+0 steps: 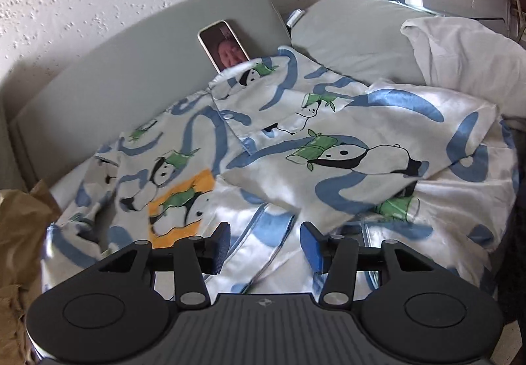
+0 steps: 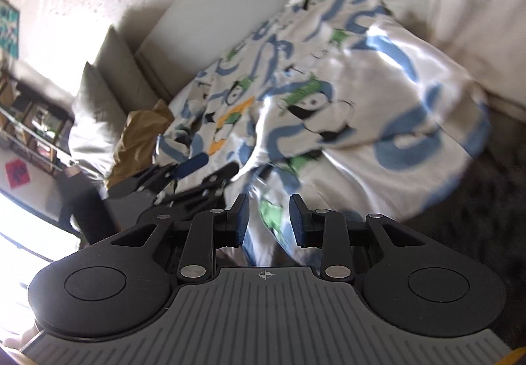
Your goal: Fold clothes
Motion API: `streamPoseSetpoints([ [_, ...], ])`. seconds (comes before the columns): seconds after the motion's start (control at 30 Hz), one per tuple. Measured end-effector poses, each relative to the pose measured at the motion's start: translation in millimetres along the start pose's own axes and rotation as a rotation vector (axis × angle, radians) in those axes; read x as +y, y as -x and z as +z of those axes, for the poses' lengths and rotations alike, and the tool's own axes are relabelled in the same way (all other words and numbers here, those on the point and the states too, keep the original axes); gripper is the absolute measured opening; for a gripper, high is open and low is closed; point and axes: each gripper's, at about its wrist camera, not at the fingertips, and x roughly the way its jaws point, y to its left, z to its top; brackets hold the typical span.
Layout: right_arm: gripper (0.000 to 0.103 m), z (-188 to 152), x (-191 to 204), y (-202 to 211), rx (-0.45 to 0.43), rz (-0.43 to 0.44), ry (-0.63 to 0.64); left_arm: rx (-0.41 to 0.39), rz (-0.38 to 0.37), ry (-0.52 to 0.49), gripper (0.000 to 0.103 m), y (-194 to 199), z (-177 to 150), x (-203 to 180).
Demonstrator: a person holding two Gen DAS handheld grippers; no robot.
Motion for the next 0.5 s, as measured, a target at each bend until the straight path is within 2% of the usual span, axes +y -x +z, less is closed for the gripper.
streamPoseSetpoints([
  [0.2,0.034,0,-3,10,-0.032,-0.007,0.024,0.059,0.025,0.004,0.047,-29,8,-4],
  [0.27,0.034,4,-1,6,-0.043,-0.008,0.042,0.068,0.046,0.031,0.034,-30,11,1],
  [0.33,0.034,8,0,0,-0.051,-0.015,0.058,0.078,0.076,0.062,0.035,-31,13,8],
  [0.43,0.034,14,0,-4,-0.048,0.001,0.052,0.111,0.192,0.155,0.037,-31,10,52],
  [0.5,0.035,15,0,-4,-0.043,0.0,0.055,0.149,0.282,0.27,0.038,-30,4,91],
])
